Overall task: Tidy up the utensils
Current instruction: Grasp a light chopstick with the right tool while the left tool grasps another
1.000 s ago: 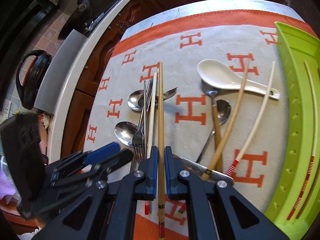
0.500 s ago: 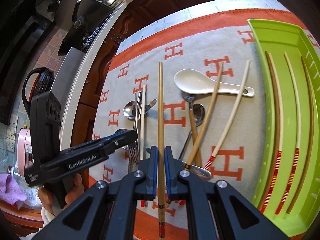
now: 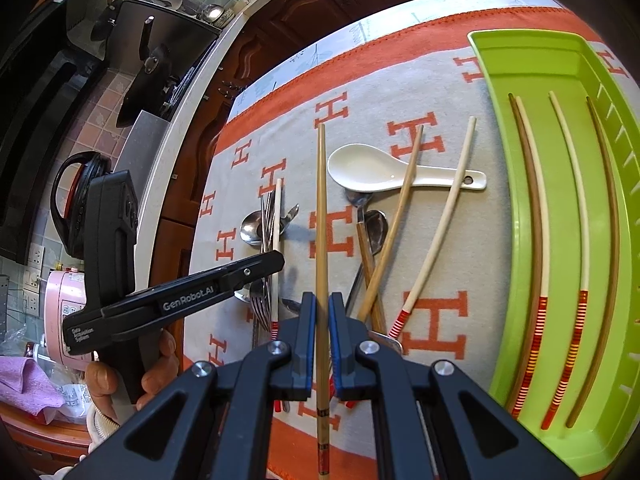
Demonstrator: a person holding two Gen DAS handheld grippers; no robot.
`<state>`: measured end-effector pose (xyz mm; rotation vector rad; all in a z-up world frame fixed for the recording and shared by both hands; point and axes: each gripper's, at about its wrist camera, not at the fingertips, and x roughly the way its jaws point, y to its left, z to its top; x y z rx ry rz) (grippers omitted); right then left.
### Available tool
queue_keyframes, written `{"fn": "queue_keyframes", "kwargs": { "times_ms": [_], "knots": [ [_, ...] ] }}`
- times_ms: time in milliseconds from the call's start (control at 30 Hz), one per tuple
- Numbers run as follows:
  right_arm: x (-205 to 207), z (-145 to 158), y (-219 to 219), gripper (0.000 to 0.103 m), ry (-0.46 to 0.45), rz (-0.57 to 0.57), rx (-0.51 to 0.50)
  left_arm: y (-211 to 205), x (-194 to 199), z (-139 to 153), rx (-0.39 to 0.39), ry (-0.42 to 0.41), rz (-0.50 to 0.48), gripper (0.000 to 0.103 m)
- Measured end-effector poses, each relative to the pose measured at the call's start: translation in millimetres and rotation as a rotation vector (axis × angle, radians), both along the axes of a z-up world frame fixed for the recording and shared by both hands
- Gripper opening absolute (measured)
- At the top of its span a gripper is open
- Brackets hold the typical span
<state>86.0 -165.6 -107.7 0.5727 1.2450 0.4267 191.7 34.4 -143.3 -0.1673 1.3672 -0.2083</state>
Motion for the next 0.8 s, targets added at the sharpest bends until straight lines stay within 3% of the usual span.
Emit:
{"fn": "queue_keyframes", "kwargs": {
  "times_ms": [500, 667, 800],
  "knots": [
    [-2.7, 0.8, -5.0, 0.006, -0.005, -0.002, 0.011, -11.1, -4.9, -12.9, 0.054, 0.027, -0.022, 0.012],
    [-3.4, 1.8, -6.3, 0.006, -0.006, -0.006, 0.009, -19.6, -8.1, -17.7, 0.056, 0.021, -0.026, 0.003],
    [-5.0, 3.0, -9.7, 0.006, -0.009, -0.01, 0.012, -18.9, -11.9, -12.9, 0.029, 0.015, -0.006, 0.003]
  ]
}}
